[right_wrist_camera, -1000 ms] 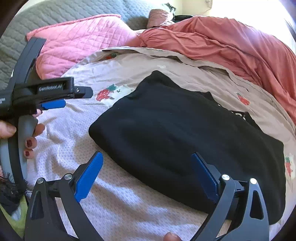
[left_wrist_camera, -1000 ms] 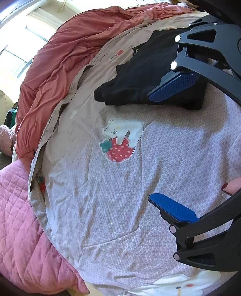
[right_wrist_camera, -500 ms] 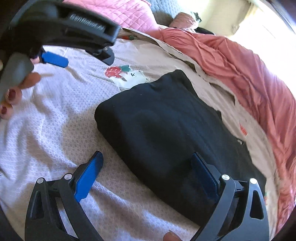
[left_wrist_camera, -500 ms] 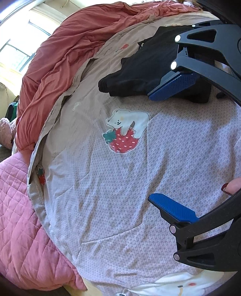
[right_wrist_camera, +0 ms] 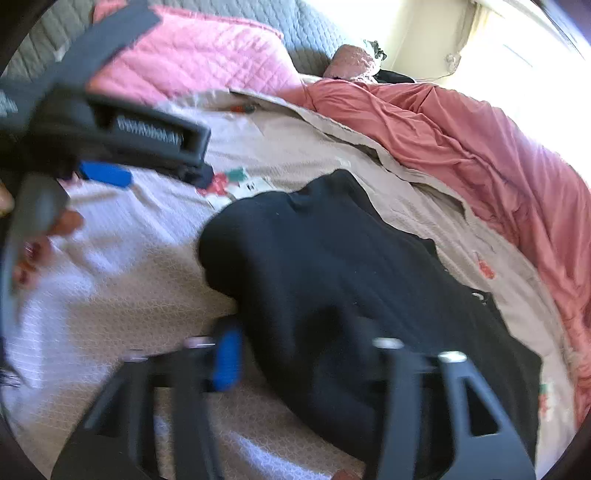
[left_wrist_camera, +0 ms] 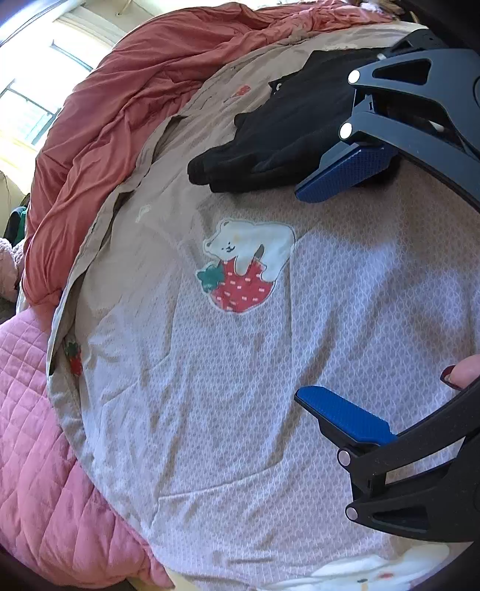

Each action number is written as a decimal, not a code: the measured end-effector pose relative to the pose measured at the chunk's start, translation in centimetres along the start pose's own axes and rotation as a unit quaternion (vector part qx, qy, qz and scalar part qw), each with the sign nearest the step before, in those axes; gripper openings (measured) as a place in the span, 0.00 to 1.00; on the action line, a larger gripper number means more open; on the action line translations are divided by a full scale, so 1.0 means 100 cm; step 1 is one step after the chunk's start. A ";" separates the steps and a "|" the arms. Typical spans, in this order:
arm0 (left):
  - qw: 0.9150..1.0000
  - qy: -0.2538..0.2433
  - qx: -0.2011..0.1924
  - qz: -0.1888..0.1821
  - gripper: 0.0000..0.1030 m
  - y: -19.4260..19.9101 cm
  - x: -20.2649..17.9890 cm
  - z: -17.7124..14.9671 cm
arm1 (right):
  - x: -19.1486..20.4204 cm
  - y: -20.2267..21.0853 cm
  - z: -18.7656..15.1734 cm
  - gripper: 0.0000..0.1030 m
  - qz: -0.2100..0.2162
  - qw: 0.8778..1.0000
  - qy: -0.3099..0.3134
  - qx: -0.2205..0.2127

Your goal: Fold small clothes

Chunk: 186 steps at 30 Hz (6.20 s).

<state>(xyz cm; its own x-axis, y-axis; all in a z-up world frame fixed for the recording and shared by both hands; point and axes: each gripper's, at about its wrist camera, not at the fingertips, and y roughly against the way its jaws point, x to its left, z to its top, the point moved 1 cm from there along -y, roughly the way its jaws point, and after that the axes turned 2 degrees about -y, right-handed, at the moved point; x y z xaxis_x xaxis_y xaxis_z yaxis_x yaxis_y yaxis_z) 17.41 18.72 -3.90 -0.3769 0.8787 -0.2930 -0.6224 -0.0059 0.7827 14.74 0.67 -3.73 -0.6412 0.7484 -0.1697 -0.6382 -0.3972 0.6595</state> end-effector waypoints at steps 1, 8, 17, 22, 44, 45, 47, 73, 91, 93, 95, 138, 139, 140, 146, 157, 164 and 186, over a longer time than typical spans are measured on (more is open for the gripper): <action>1.000 -0.001 0.000 -0.003 0.91 0.000 -0.001 0.000 | -0.006 0.003 0.000 0.11 0.020 1.000 -0.020 -0.004; 0.997 0.008 0.009 -0.075 0.91 -0.006 -0.010 -0.001 | -0.047 0.010 -0.005 0.08 0.118 0.980 -0.160 -0.006; 0.980 0.064 0.019 -0.187 0.90 -0.019 -0.015 0.005 | -0.031 0.002 -0.010 0.09 0.113 0.985 -0.131 0.023; 0.980 0.057 0.046 -0.182 0.90 -0.038 -0.035 0.016 | -0.017 0.003 -0.013 0.24 0.081 0.992 -0.087 0.035; 0.954 -0.011 0.143 -0.262 0.50 -0.086 -0.085 0.010 | -0.034 0.027 -0.018 0.08 0.096 0.988 -0.113 -0.038; 0.955 -0.015 0.141 -0.261 0.43 -0.085 -0.087 0.009 | -0.034 0.027 -0.018 0.08 0.098 0.988 -0.114 -0.037; 0.955 -0.018 0.137 -0.262 0.35 -0.085 -0.089 0.010 | -0.032 0.026 -0.017 0.08 0.099 0.988 -0.113 -0.034; 0.970 -0.060 0.053 -0.229 0.15 0.009 -0.175 0.002 | -0.098 0.104 -0.043 0.08 0.074 0.971 -0.194 -0.120; 0.967 -0.171 0.075 -0.173 0.16 0.007 -0.313 -0.022 | -0.180 0.141 -0.097 0.07 0.043 0.944 -0.294 -0.145; 0.966 -0.179 0.080 -0.170 0.18 0.003 -0.324 -0.026 | -0.185 0.144 -0.104 0.07 0.038 0.942 -0.303 -0.143; 0.964 -0.189 0.084 -0.167 0.20 -0.002 -0.337 -0.032 | -0.190 0.144 -0.111 0.07 0.034 0.939 -0.314 -0.139; 0.967 -0.240 -0.022 -0.087 0.66 0.019 -0.260 -0.069 | -0.247 0.164 -0.155 0.51 -0.041 0.925 -0.370 -0.069; 0.967 -0.238 -0.018 -0.092 0.66 0.017 -0.258 -0.071 | -0.250 0.164 -0.152 0.51 -0.042 0.926 -0.368 -0.069; 0.967 -0.237 -0.016 -0.095 0.65 0.015 -0.257 -0.072 | -0.255 0.164 -0.148 0.51 -0.040 0.927 -0.366 -0.068; 0.958 -0.254 0.002 -0.137 0.59 -0.001 -0.258 -0.094 | -0.288 0.139 -0.117 0.54 -0.015 0.931 -0.363 -0.038; 0.944 -0.287 0.016 -0.164 0.59 -0.023 -0.261 -0.119 | -0.335 0.033 -0.087 0.56 0.043 0.916 -0.389 0.087; 0.942 -0.283 0.018 -0.179 0.59 -0.024 -0.258 -0.119 | -0.338 0.003 -0.086 0.25 0.088 0.901 -0.412 0.103; 0.938 -0.268 -0.017 -0.221 0.59 -0.002 -0.246 -0.111 | -0.335 0.056 -0.064 0.14 0.081 0.922 -0.377 0.024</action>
<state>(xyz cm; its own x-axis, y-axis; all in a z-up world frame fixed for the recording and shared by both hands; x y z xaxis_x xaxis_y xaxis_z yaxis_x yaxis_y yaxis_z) 19.18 -8.23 -2.91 0.3163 0.9123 -0.2602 -0.6616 0.4087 0.6287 29.97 -30.04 0.96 -0.2363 0.8454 0.4791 -0.5284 -0.5256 0.6667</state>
